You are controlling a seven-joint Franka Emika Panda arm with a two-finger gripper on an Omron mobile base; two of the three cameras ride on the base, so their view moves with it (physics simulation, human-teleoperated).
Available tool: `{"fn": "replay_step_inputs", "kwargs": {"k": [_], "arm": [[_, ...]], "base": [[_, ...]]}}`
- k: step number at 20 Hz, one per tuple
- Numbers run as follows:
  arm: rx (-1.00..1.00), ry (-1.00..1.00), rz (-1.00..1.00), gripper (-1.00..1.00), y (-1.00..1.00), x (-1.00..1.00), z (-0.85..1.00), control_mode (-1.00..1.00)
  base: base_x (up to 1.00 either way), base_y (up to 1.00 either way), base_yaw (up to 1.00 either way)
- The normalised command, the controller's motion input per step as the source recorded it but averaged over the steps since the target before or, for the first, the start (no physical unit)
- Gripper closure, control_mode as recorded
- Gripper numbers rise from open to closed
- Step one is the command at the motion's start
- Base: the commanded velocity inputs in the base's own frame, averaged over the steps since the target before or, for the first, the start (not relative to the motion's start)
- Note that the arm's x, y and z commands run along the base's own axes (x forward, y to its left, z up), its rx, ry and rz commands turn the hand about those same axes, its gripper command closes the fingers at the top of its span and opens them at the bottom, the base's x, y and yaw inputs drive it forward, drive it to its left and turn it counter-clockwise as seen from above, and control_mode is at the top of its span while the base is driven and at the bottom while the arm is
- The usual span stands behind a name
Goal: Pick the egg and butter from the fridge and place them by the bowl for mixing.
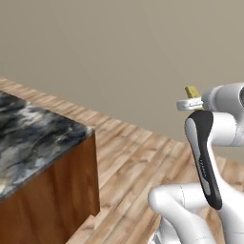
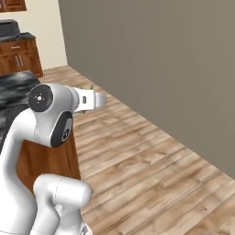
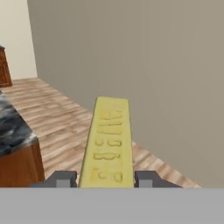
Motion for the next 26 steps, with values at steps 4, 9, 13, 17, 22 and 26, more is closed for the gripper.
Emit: {"fn": "replay_step_inputs", "kwargs": {"k": [4,9,13,17,22,26], "arm": [[0.0,0.0,0.0,1.0,0.0,0.0,0.0,1.0],[0.0,0.0,0.0,1.0,0.0,0.0,0.0,1.0],[0.0,0.0,0.0,1.0,0.0,0.0,0.0,1.0],[0.0,0.0,0.0,1.0,0.0,0.0,0.0,1.0],[0.0,0.0,0.0,1.0,0.0,0.0,0.0,1.0],[0.0,0.0,0.0,1.0,0.0,0.0,0.0,1.0]], "base": [[1.0,-0.43,0.12],[1.0,-0.34,0.29],[1.0,-0.1,0.35],[1.0,0.0,0.38],[1.0,-0.25,0.29],[1.0,-0.48,0.25]]}}
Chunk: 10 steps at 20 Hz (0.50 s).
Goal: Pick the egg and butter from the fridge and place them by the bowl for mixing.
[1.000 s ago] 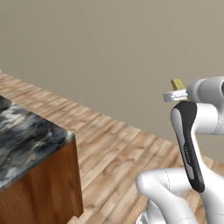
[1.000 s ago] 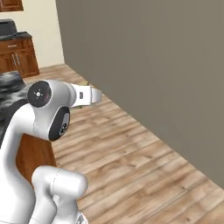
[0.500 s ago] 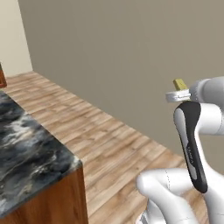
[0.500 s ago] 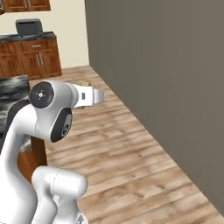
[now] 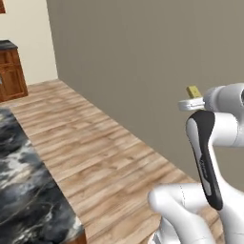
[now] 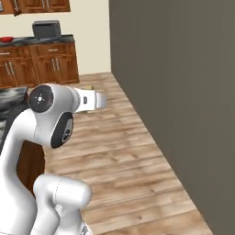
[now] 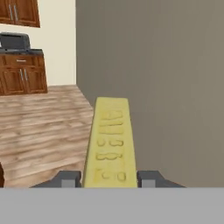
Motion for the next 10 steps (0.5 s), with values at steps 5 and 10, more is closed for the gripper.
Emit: {"fn": "replay_step_inputs", "kwargs": {"k": [5,10], "arm": [[0.0,0.0,0.0,1.0,0.0,0.0,0.0,1.0],[0.0,0.0,0.0,1.0,0.0,0.0,0.0,1.0]], "base": [[1.0,-0.01,0.32],[1.0,0.09,0.34]]}}
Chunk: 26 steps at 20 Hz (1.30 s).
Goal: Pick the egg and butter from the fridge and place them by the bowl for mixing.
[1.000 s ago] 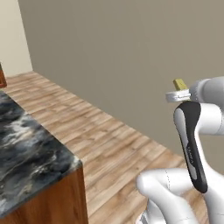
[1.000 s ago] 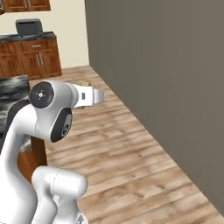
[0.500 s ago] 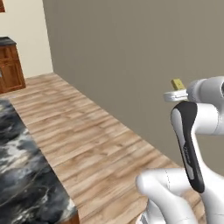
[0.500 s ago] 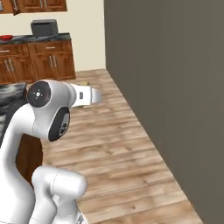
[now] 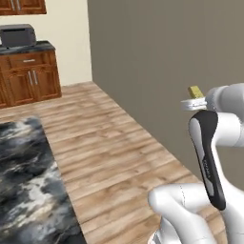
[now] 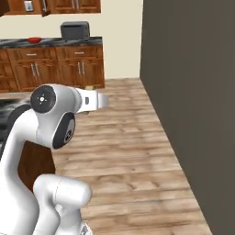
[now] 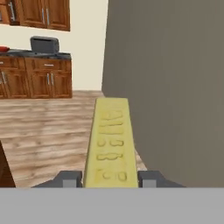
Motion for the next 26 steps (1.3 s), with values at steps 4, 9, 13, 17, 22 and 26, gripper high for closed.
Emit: {"fn": "replay_step_inputs", "kwargs": {"k": [4,9,13,17,22,26], "arm": [[0.0,0.0,0.0,1.0,0.0,0.0,0.0,1.0],[0.0,0.0,0.0,1.0,0.0,0.0,0.0,1.0],[0.0,0.0,0.0,1.0,0.0,0.0,0.0,1.0],[0.0,0.0,0.0,1.0,0.0,0.0,0.0,1.0],[0.0,0.0,0.0,1.0,0.0,0.0,0.0,1.0],[0.0,0.0,0.0,1.0,0.0,0.0,0.0,1.0]], "base": [[1.0,0.0,0.34],[1.0,0.0,0.24],[1.0,0.0,0.19],[1.0,-0.24,0.13],[1.0,-0.16,0.17],[1.0,0.0,0.14]]}}
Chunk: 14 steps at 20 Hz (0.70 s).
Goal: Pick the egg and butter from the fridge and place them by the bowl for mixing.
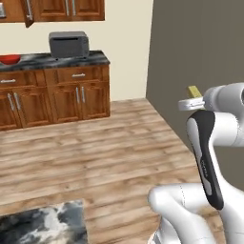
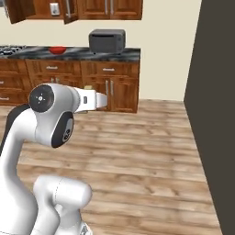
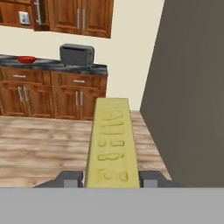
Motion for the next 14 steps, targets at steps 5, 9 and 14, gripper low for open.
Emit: {"fn": "replay_step_inputs", "kwargs": {"k": [5,9,14], "arm": [[0.0,0.0,0.0,1.0,0.0,0.0,0.0,1.0],[0.0,0.0,0.0,1.0,0.0,0.0,0.0,1.0],[0.0,0.0,0.0,1.0,0.0,0.0,0.0,1.0]], "base": [[1.0,0.04,0.09],[1.0,0.14,0.06],[1.0,0.32,0.01]]}}
